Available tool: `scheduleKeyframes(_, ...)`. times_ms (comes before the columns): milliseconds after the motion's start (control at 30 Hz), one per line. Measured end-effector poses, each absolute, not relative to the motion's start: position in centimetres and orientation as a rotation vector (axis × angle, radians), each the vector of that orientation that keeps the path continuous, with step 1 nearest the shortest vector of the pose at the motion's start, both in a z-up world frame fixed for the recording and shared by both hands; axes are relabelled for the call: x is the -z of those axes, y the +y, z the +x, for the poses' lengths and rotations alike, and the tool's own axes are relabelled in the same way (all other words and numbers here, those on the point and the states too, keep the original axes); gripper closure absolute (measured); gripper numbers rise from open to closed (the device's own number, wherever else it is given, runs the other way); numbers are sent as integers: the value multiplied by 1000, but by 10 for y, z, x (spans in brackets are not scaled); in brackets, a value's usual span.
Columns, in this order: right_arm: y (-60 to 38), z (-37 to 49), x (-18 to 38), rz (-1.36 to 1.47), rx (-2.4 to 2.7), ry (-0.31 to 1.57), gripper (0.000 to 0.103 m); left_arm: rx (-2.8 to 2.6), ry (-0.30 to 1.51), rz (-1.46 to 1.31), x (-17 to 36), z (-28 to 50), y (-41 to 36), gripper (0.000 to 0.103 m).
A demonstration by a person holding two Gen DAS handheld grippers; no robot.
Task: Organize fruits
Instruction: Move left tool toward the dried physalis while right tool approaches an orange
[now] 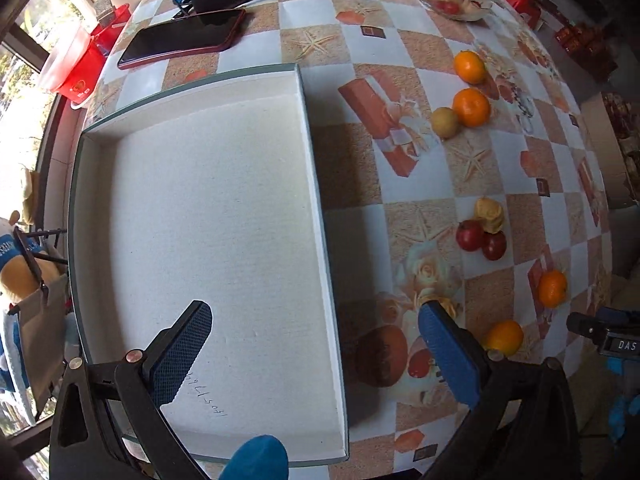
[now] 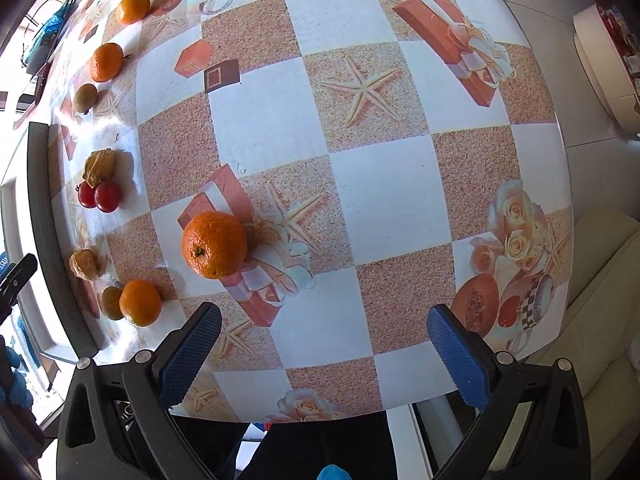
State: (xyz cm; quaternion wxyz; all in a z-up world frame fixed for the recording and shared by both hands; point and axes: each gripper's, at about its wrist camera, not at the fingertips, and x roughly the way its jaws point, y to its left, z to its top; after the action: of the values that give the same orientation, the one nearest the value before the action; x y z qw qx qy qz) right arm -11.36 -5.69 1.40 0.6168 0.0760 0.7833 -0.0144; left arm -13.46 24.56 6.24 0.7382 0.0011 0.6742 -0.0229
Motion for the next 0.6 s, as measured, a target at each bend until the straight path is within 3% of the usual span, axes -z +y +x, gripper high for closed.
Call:
scheduleKeyframes(233,-41,-125,13,172,35,1799,0,201,1521,81,-68,-148,181,0)
scheduleKeyframes(600,-33,-131,32,143,-1,1783,0,119,1599,36,-15,-121,163,0)
